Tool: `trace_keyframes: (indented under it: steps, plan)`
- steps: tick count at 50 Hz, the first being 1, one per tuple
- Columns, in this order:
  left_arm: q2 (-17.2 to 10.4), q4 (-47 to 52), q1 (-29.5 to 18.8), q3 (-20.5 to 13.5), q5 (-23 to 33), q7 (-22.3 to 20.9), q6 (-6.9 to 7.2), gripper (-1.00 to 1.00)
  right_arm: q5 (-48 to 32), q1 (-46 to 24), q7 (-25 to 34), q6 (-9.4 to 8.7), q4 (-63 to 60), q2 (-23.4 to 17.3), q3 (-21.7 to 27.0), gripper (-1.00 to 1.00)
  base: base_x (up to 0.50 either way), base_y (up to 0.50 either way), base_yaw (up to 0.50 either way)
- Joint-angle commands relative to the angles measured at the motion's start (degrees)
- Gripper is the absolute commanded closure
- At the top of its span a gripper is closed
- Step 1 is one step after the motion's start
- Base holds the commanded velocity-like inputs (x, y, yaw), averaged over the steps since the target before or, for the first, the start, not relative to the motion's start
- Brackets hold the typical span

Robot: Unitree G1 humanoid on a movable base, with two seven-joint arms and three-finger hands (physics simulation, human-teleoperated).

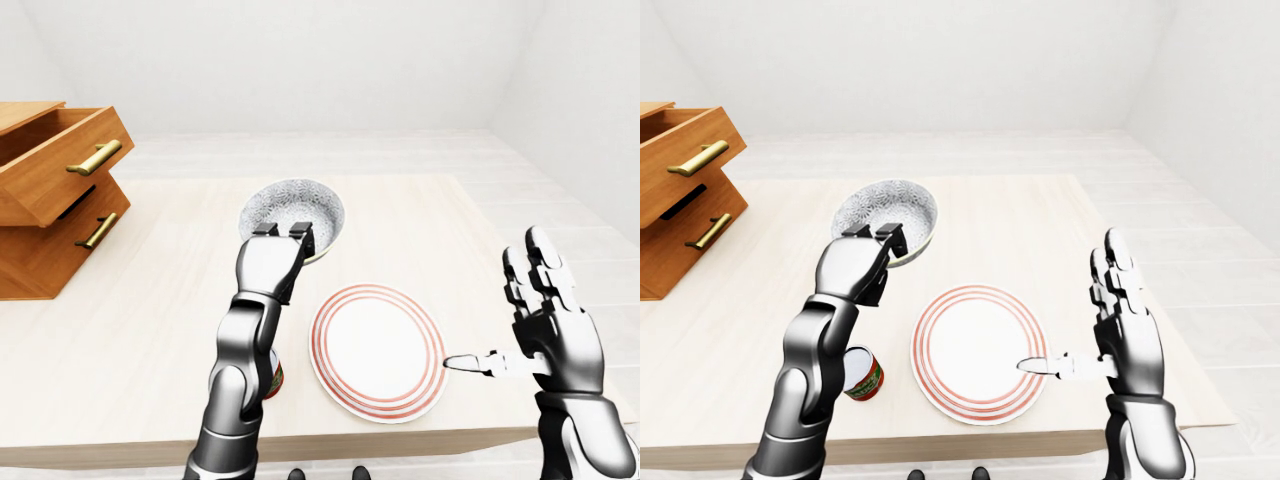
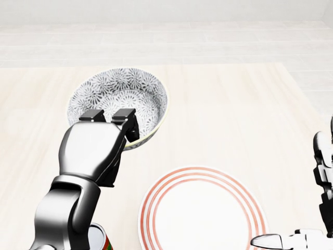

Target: Put the bowl on the plate.

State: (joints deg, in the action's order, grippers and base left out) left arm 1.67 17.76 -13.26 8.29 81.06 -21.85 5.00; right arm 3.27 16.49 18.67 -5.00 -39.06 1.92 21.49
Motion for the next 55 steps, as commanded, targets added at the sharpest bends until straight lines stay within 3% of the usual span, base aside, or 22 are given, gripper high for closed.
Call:
trace_keyframes:
  steps: [1,8,20,34,40,55]
  plan:
    - [1.3,0.6,0.3,1.9,0.0,2.3,0.00,1.00,0.4,0.9,2.4,0.00,-3.1,1.6,3.1,-1.00,0.00,0.00,0.00]
    - [2.2,2.3,1.4,3.1,0.0,2.8,0.00,1.00,0.9,0.4,3.1,0.00,-3.0,1.9,4.6,-1.00,0.00,0.00,0.00]
    - [3.4,-2.3,3.0,5.6,-0.4,8.6,0.00,1.00,0.3,0.8,4.4,0.00,-1.8,2.6,4.8,-1.00,0.00,0.00,0.00]
    - [4.7,-1.9,5.6,9.0,-1.3,11.2,0.00,1.00,-0.2,-0.5,3.9,0.00,2.7,1.7,3.9,-1.00,0.00,0.00,0.00]
    - [4.9,0.4,8.5,11.8,-0.3,11.6,0.00,1.00,-1.1,-2.0,3.0,0.00,6.4,0.5,3.1,-1.00,0.00,0.00,0.00]
    - [4.4,-1.6,12.5,16.9,1.7,18.0,0.00,1.00,0.7,-2.3,2.6,0.00,7.6,-0.9,3.6,-1.00,0.00,0.00,0.00]
